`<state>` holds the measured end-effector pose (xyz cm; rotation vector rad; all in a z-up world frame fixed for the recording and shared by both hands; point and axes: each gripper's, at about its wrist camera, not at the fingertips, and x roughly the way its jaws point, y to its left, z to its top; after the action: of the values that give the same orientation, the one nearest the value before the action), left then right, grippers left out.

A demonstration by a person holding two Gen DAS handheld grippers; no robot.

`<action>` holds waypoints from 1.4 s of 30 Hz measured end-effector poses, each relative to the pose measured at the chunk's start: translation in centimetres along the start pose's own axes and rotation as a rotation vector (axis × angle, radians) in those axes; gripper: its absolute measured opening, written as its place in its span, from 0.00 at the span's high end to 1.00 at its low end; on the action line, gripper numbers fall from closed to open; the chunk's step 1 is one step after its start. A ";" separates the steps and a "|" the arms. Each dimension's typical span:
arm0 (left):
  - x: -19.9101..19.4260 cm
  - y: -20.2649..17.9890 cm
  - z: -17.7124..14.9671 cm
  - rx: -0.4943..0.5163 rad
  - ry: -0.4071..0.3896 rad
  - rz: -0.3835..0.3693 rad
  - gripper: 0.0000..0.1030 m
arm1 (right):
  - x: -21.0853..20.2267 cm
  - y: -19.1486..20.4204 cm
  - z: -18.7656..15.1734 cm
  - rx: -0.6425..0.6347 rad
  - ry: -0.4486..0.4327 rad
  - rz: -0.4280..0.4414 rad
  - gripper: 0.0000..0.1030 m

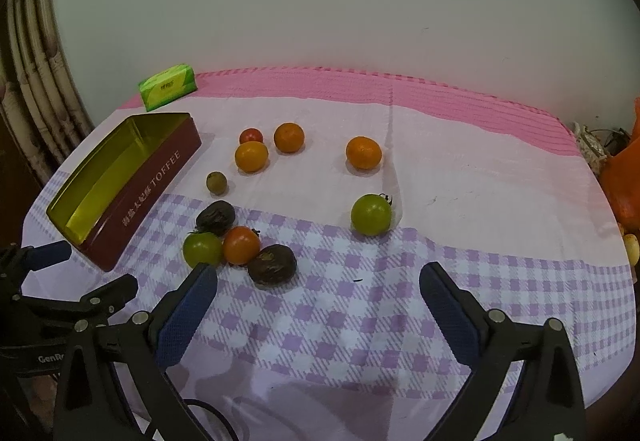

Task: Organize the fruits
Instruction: 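Move both tools toward the cluster of fruits beside the tin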

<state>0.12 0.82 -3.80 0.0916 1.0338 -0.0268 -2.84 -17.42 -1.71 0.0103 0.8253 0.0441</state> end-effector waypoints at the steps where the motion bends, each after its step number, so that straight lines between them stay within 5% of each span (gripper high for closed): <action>1: 0.0 0.0 0.0 -0.003 0.002 0.000 0.04 | 0.0 0.0 0.0 -0.001 0.002 0.004 0.04; 42: 0.6 0.8 0.0 -0.010 0.028 -0.011 0.05 | 3.6 2.8 -1.0 -0.091 0.110 0.091 0.42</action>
<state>0.48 1.62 -4.31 0.0774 1.0628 -0.0306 -1.26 -14.53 -5.00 -0.0404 0.9317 0.1688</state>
